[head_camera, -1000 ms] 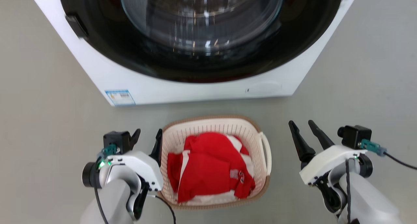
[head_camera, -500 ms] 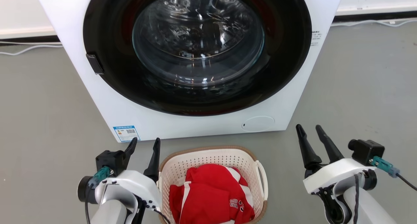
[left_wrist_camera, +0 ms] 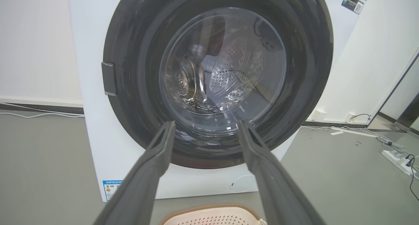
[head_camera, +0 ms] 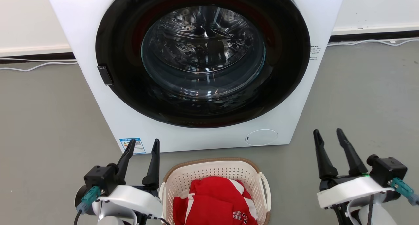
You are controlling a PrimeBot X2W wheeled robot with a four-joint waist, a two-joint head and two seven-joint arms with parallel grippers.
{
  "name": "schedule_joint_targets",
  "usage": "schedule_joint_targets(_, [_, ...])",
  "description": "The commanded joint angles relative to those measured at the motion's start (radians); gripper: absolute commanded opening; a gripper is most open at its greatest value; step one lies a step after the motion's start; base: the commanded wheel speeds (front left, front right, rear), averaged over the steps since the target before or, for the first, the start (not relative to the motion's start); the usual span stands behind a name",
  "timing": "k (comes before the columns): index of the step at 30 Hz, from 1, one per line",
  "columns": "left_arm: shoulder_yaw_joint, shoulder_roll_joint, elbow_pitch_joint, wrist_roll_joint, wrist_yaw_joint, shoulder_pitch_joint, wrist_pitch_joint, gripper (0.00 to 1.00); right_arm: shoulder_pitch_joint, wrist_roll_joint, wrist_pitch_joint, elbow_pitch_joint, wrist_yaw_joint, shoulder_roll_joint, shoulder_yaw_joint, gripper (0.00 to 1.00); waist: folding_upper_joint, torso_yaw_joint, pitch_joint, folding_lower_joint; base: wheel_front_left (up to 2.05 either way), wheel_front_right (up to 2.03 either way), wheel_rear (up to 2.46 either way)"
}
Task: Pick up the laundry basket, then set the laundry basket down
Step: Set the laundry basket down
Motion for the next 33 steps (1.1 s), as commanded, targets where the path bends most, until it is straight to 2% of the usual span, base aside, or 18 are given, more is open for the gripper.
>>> schedule_joint_targets(1, [0.038, 0.004, -0.043, 0.003, -0.011, -0.009, -0.006, 1.00, -0.006, -0.028, -0.010, -0.042, 0.000, -0.001, 0.004, 1.00, -0.0001, -0.001, -0.001, 0.0000, 0.00, 0.00, 0.00])
schedule_joint_targets(11, [0.105, -0.014, -0.142, 0.056, 0.009, 0.064, -0.006, 1.00, 0.018, -0.121, -0.010, -0.088, 0.000, 0.031, -0.050, 1.00, -0.0001, -0.013, -0.002, 0.0000, 0.00, 0.00, 0.00])
schedule_joint_targets(22, [0.107, -0.020, -0.165, 0.077, 0.006, 0.081, -0.006, 1.00, 0.019, -0.145, -0.010, -0.080, 0.000, 0.013, -0.036, 1.00, -0.0001, -0.010, -0.003, 0.0000, 0.00, 0.00, 0.00])
schedule_joint_targets(33, [0.090, -0.020, -0.168, 0.065, 0.028, 0.081, -0.006, 1.00, 0.012, -0.150, -0.010, -0.070, 0.000, 0.002, -0.022, 1.00, -0.0001, -0.010, -0.003, 0.0000, 0.00, 0.00, 0.00])
